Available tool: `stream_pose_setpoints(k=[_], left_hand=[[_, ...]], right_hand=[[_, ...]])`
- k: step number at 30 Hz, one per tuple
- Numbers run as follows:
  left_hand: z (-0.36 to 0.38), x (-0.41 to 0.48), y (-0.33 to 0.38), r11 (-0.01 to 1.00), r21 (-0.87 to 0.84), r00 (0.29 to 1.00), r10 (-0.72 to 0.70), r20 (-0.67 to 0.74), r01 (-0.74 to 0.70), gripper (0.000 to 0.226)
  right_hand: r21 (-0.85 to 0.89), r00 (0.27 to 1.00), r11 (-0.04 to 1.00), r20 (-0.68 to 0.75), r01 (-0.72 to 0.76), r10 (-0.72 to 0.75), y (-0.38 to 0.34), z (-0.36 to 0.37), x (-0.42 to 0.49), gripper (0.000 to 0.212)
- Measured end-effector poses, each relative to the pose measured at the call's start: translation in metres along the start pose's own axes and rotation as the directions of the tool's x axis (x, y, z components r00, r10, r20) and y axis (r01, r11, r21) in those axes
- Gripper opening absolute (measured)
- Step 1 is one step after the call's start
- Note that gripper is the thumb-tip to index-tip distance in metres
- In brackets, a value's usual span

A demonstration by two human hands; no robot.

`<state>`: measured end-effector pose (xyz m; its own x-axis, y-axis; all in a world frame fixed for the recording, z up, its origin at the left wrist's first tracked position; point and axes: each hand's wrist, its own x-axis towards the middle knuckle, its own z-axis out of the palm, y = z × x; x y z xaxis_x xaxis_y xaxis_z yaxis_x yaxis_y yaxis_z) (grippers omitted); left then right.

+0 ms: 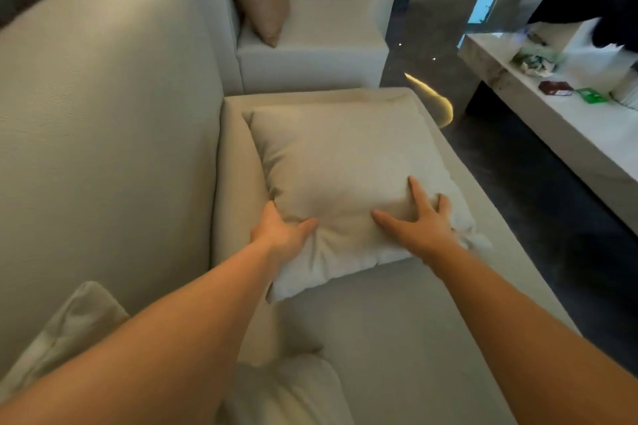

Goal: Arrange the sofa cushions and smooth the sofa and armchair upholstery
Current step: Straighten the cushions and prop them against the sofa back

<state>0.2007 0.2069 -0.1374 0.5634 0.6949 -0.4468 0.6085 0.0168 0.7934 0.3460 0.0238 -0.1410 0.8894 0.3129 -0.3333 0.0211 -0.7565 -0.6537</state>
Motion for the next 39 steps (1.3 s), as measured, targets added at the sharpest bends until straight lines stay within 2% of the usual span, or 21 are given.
stream_pose_setpoints(k=[3,5,7,9,11,13,17,19,21,23,26,29,31,34,36,39], left_hand=[[-0.004,-0.006,0.019,0.988,0.126,0.989,0.100,-0.112,-0.085,0.052],[-0.019,-0.016,0.054,0.970,0.196,0.970,0.176,-0.165,-0.143,0.034],[-0.043,-0.030,0.100,0.920,0.313,0.934,0.304,-0.187,-0.237,0.022],[-0.074,-0.045,0.148,0.852,0.421,0.883,0.423,-0.202,-0.311,0.021],[-0.103,-0.057,0.187,0.799,0.501,0.849,0.484,-0.211,-0.331,0.026],[-0.131,-0.064,0.210,0.783,0.560,0.866,0.452,-0.215,-0.269,0.039],[-0.182,-0.067,0.180,0.748,0.662,0.974,0.180,-0.139,-0.044,0.063],[-0.198,-0.072,0.142,0.725,0.688,0.989,0.117,-0.087,-0.026,0.067],[-0.207,-0.078,0.112,0.711,0.692,0.972,0.227,-0.061,-0.123,0.070],[-0.211,-0.085,0.098,0.720,0.657,0.938,0.342,-0.054,-0.225,0.069],[-0.214,-0.094,0.088,0.756,0.596,0.924,0.378,-0.061,-0.270,0.056],[-0.216,-0.125,0.081,0.717,0.665,0.916,0.382,-0.126,-0.208,0.040],[-0.217,-0.162,0.077,0.642,0.756,0.915,0.370,-0.162,-0.126,0.040],[-0.218,-0.230,0.059,0.570,0.822,0.950,0.255,-0.180,0.003,0.044],[-0.212,-0.285,0.039,0.546,0.834,0.963,0.175,-0.205,0.078,0.044],[-0.201,-0.386,-0.001,0.552,0.816,0.956,0.106,-0.275,0.174,0.043]], right_hand=[[0.067,0.994,0.997,-0.108,-0.026,0.033,-0.010,0.008,-0.008,0.095],[0.109,0.989,0.992,-0.123,-0.063,0.076,-0.032,-0.001,-0.013,0.094],[0.263,0.987,0.957,-0.068,-0.124,0.147,-0.059,-0.013,-0.020,0.092],[0.486,0.981,0.853,0.059,-0.191,0.186,-0.093,-0.020,-0.031,0.088],[0.614,0.963,0.742,0.187,-0.269,0.194,-0.128,-0.017,-0.046,0.081],[0.630,0.944,0.709,0.280,-0.318,0.174,-0.162,-0.005,-0.061,0.072],[0.560,0.901,0.744,0.413,-0.364,0.130,-0.205,0.043,-0.094,0.036],[0.504,0.873,0.770,0.467,-0.392,0.139,-0.211,0.067,-0.110,0.054],[0.430,0.876,0.833,0.465,-0.348,0.126,-0.208,0.075,-0.122,0.065],[0.382,0.886,0.879,0.455,-0.285,0.089,-0.201,0.065,-0.131,0.057],[0.298,0.893,0.935,0.448,-0.193,0.041,-0.188,0.040,-0.152,0.050],[0.043,0.917,0.990,0.374,0.135,-0.142,-0.176,0.011,-0.191,0.045],[-0.166,0.893,0.931,0.378,0.324,-0.243,-0.164,-0.013,-0.224,0.037],[-0.411,0.854,0.780,0.432,0.472,-0.290,-0.137,-0.044,-0.280,0.034],[-0.466,0.825,0.699,0.453,0.543,-0.339,-0.110,-0.067,-0.322,0.037],[-0.466,0.802,0.684,0.510,0.561,-0.310,-0.060,-0.103,-0.404,0.042]])
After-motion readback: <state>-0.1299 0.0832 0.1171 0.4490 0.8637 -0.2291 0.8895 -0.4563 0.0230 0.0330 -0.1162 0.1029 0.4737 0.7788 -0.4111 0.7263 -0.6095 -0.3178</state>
